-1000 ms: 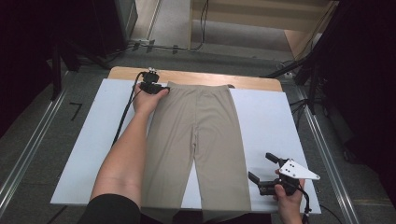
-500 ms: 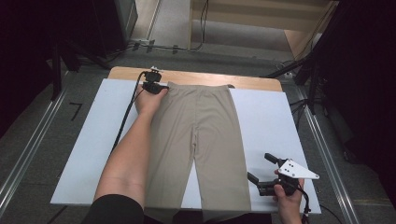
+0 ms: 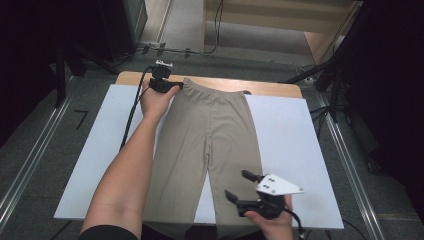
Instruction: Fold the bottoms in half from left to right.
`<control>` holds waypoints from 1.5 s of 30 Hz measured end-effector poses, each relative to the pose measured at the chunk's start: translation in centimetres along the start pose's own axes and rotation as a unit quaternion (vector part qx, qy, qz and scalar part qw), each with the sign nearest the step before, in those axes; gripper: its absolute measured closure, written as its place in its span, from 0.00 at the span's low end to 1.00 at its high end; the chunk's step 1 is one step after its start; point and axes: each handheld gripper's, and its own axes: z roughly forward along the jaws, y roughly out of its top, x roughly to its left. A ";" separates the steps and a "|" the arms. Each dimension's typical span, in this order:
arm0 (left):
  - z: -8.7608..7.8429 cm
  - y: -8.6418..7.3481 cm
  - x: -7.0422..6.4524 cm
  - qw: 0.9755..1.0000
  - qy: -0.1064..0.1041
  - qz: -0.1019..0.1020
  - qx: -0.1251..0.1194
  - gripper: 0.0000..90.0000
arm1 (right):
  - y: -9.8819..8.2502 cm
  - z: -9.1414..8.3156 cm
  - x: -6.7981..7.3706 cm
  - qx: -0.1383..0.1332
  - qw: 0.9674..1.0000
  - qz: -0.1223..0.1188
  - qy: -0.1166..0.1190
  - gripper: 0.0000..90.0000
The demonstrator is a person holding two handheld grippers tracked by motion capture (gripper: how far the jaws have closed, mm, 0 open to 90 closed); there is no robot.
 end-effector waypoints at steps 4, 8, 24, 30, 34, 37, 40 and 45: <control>-0.5 0.3 -0.7 1.000 -0.003 0.011 -0.001 1.00 | 1.0 3.3 3.8 0.014 0.999 -0.014 -0.033 0.34; -0.4 0.1 -1.2 1.000 -0.011 0.021 0.000 1.00 | 1.7 6.5 6.7 0.037 0.999 -0.025 -0.027 0.42; -1.2 -0.3 -1.2 0.999 -0.022 0.022 -0.008 1.00 | 1.4 16.2 13.1 0.111 0.992 -0.051 0.041 0.53; -1.2 -0.4 -1.4 0.999 -0.026 0.029 0.007 1.00 | 0.3 17.8 14.9 0.123 0.987 -0.096 0.029 0.56; -1.2 -0.6 -1.4 0.999 -0.028 0.033 0.010 1.00 | 0.2 17.6 14.6 0.123 0.988 -0.092 0.026 0.77; -1.2 -0.7 -1.2 0.999 -0.031 0.023 0.006 1.00 | 0.0 17.5 14.3 0.120 0.989 -0.080 0.038 0.97; -1.2 -0.7 -1.2 0.999 -0.031 0.022 0.004 1.00 | 0.4 17.6 13.8 0.132 0.987 -0.067 0.057 0.98; -1.4 -0.6 -1.0 0.999 -0.028 0.024 -0.006 1.00 | 1.0 16.7 12.9 0.128 0.987 -0.047 0.090 0.99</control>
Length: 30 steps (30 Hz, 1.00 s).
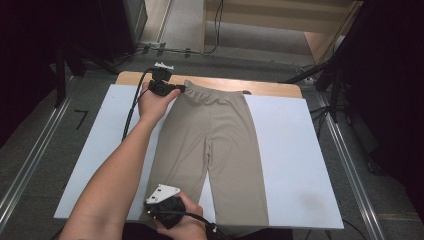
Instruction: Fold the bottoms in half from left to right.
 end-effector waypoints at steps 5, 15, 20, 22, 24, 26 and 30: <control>-0.4 -0.2 1.1 1.000 0.011 -0.004 0.002 1.00 | 0.3 -2.4 0.4 -0.031 0.998 -0.044 0.027 0.99; -2.5 -0.3 3.1 0.996 0.083 -0.020 -0.030 1.00 | 1.8 -4.4 0.3 -0.073 0.995 -0.034 0.063 0.99; -3.1 0.1 2.6 0.995 0.090 -0.014 -0.044 1.00 | 1.4 -7.1 0.2 -0.093 0.994 -0.056 0.029 0.99; -3.0 0.1 2.2 0.995 0.083 -0.012 -0.046 1.00 | 0.8 -8.1 -0.2 -0.096 0.994 -0.056 0.010 0.99; -2.6 0.2 1.5 0.996 0.077 -0.009 -0.048 1.00 | -0.1 -9.3 -0.9 -0.100 0.994 -0.051 -0.004 0.99; -2.2 0.3 0.8 0.996 0.069 -0.006 -0.052 1.00 | -1.4 -10.5 -1.5 -0.102 0.994 -0.040 -0.018 0.99; -1.2 0.7 -1.0 0.997 0.055 0.007 -0.055 1.00 | -4.1 -12.8 -2.6 -0.101 0.994 -0.022 -0.043 0.99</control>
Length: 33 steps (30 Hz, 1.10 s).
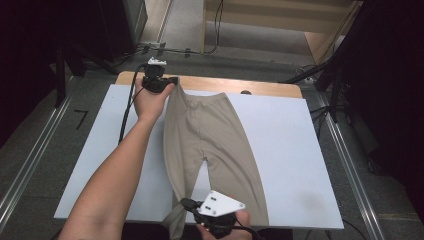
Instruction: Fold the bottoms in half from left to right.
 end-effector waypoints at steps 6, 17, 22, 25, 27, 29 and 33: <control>1.4 0.3 -2.4 1.000 -0.015 0.013 -0.002 1.00 | -3.8 -3.9 -2.0 0.007 0.998 0.037 -0.041 0.99; 4.9 0.9 -6.0 0.998 -0.021 0.066 0.005 1.00 | -7.3 -8.6 -5.1 0.001 0.990 0.097 -0.099 0.99; 6.7 0.9 -7.5 0.997 -0.027 0.074 0.017 1.00 | -8.6 -9.8 -6.2 0.010 0.986 0.122 -0.116 0.99; 7.7 0.9 -8.0 0.997 -0.032 0.073 0.024 1.00 | -9.3 -10.4 -6.9 0.025 0.982 0.141 -0.126 0.99; 8.3 0.9 -8.4 0.996 -0.029 0.076 0.028 1.00 | -9.8 -10.7 -7.2 0.034 0.979 0.150 -0.135 0.99; 8.9 0.9 -8.7 0.996 -0.032 0.078 0.029 1.00 | -10.3 -11.1 -7.4 0.041 0.977 0.152 -0.147 0.99; 10.5 0.8 -9.6 0.996 -0.038 0.078 0.032 1.00 | -10.9 -12.0 -7.9 0.048 0.970 0.173 -0.164 0.99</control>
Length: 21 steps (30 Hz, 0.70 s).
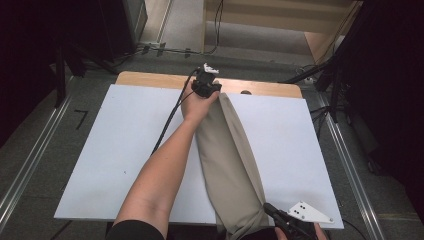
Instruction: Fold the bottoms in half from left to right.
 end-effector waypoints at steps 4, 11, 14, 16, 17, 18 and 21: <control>1.3 0.4 -0.5 0.999 -0.030 -0.027 0.002 0.97 | -0.6 0.0 -0.5 0.000 0.999 0.017 -0.035 0.98; -1.4 1.0 0.3 0.998 -0.029 -0.043 -0.023 0.25 | 0.0 0.4 0.8 -0.012 0.999 -0.003 -0.038 0.41; -2.9 -0.1 1.9 0.998 -0.020 -0.057 -0.020 0.25 | 0.5 0.8 1.9 -0.019 0.999 -0.023 -0.024 0.40; -3.8 -1.6 3.2 0.997 -0.015 -0.071 -0.012 0.25 | 0.9 1.4 2.6 -0.018 0.999 -0.033 -0.013 0.40; -4.1 -2.4 3.7 0.997 -0.012 -0.075 -0.006 0.25 | 1.1 1.7 3.0 -0.015 0.999 -0.035 -0.007 0.40; -4.3 -3.0 4.0 0.997 -0.011 -0.077 -0.002 0.25 | 1.3 2.0 3.4 -0.012 0.999 -0.040 -0.002 0.41; -4.4 -5.3 5.2 0.996 -0.008 -0.089 0.023 0.26 | 1.9 3.0 4.8 -0.005 0.998 -0.056 0.010 0.43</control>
